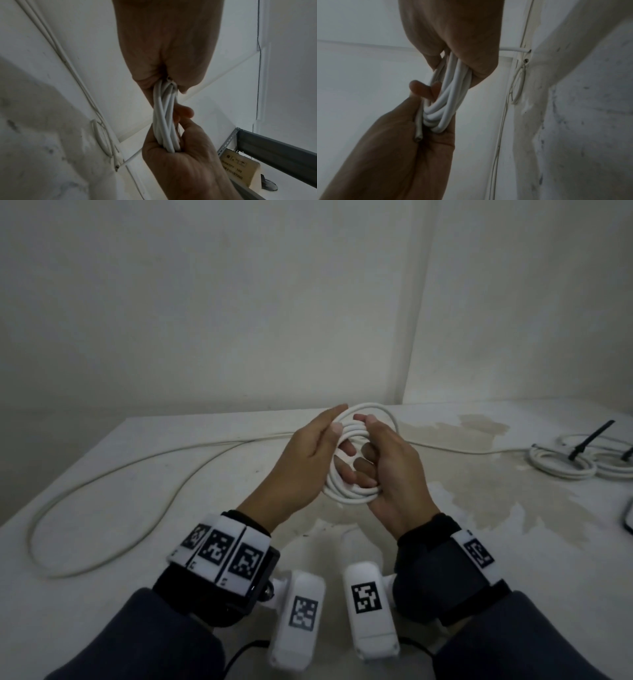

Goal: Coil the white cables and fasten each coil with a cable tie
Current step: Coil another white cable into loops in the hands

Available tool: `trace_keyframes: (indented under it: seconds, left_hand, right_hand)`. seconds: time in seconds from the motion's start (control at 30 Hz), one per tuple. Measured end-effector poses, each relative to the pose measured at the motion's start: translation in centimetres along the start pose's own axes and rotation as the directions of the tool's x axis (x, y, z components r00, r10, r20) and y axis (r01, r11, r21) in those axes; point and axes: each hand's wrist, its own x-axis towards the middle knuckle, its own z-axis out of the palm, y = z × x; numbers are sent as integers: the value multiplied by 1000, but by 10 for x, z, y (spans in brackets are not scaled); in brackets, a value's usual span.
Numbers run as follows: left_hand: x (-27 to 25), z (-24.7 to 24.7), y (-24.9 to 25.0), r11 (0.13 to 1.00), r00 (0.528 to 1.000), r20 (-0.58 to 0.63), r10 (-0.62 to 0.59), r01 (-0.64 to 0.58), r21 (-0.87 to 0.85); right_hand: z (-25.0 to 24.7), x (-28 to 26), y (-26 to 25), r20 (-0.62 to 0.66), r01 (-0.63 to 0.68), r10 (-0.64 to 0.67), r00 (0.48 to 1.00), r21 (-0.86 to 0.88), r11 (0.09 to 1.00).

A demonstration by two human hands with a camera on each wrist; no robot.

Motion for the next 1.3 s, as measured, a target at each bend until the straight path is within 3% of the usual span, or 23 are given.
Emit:
trace_keyframes:
  seconds: [0.23,0.3,0.37,0.43,0.5,0.57,0.63,0.7,0.77,0.83,0.97,1.1,1.23,1.3]
  left_hand:
    - [-1,-3,0,980,1000,-1,-28,27,-196]
    - [1,-11,3,984,999,-8,-37,35,-173]
    - [3,-18,6,997,1000,1,-27,27,-72]
    - [3,-24,11,1000,999,34,-17,17,4]
    - [2,-28,17,999,997,80,-12,8,53]
    - [3,-32,21,995,994,109,2,-13,96]
    - [3,-37,24,991,993,113,18,-32,129]
    - [3,-40,25,987,992,127,10,-30,156]
    - [3,-41,26,986,990,140,10,-33,165]
    - [3,-41,26,987,990,138,24,-46,157]
    - [5,-42,23,989,997,69,27,-37,145]
    - [8,-42,20,995,997,-36,62,-59,80]
    - [9,-34,16,997,973,-226,57,-68,-42]
    - [9,-28,13,993,960,-277,33,-62,-96]
  right_hand:
    - [5,-1,0,63,-1,5,998,-69,998]
    - [6,-1,2,43,41,-34,999,-171,984]
    - [3,3,4,7,166,-179,984,-409,897]
    - [-4,7,3,51,298,-339,939,-611,733]
    - [-8,9,0,30,377,-481,876,-664,646]
    - [-13,9,-5,-65,424,-597,800,-643,638]
    - [-18,8,-9,-77,472,-680,729,-664,580]
    - [-17,5,-10,10,476,-688,726,-729,492]
    - [-17,6,-9,124,490,-635,762,-753,440]
    - [-15,8,-10,172,531,-591,788,-675,512]
    - [-16,8,-16,133,531,-566,814,-567,630]
    - [-9,3,-14,115,396,-383,917,-380,836]
    - [2,-5,-2,193,320,-278,941,-242,916]
    - [3,-4,1,184,192,-168,968,-120,974]
